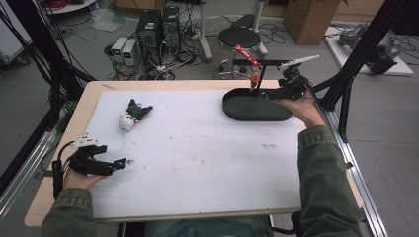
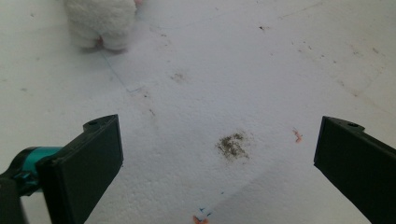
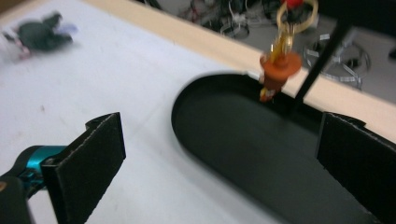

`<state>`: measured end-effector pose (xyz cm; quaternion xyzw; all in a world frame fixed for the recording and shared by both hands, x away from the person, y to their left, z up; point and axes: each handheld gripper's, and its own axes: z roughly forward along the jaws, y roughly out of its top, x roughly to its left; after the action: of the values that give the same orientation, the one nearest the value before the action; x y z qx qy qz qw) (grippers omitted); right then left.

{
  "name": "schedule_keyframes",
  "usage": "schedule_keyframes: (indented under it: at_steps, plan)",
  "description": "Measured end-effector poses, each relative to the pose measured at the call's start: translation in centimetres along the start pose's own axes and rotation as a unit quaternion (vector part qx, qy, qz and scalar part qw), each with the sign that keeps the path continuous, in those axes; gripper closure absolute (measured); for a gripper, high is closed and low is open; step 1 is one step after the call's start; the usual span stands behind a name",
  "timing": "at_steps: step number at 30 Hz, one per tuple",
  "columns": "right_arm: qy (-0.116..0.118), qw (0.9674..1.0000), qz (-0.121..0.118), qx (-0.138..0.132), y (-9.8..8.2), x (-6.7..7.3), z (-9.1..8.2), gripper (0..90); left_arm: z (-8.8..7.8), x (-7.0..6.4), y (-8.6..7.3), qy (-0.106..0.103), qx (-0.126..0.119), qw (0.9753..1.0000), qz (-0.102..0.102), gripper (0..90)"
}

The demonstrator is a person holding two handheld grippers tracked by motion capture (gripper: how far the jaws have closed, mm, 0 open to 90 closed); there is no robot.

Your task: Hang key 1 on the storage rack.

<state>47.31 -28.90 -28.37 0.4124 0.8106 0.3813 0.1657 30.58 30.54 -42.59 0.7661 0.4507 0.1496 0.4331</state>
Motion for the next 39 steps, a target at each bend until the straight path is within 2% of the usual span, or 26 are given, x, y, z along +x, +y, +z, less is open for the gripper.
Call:
schedule_keyframes:
  at_steps: [5, 10, 24, 31, 36, 39]
  plan:
    - [0.006, 0.9999, -0.005, -0.007, -1.0, 0.6, -0.4, 0.6, 0.0, 0.0, 0.0, 0.001, -0.001, 1.0000, -0.002, 1.7]
    - [0.009, 1.0000, 0.001, 0.000, -2.6, 0.9, -0.4, 0.6, 0.0, 0.0, 0.0, 0.001, 0.000, 1.0000, -0.002, 1.7]
    - [0.009, 0.9998, -0.002, 0.020, -7.0, 2.1, -0.2, 0.6, 0.0, 0.1, 0.0, 0.002, -0.001, 1.0000, -0.002, 1.7]
    - [0.009, 0.9997, 0.009, 0.019, -8.8, 2.3, -0.4, 0.6, -0.1, 0.1, 0.0, 0.002, -0.001, 1.0000, -0.003, 1.7]
    - [0.004, 0.9996, 0.008, 0.027, -10.1, 2.6, -0.7, 0.6, 0.0, 0.1, 0.0, 0.002, -0.001, 1.0000, -0.003, 1.7]
    - [0.006, 0.9997, 0.013, 0.020, -10.7, 2.9, -0.9, 0.6, -0.1, 0.1, 0.0, 0.002, -0.001, 1.0000, -0.003, 1.7]
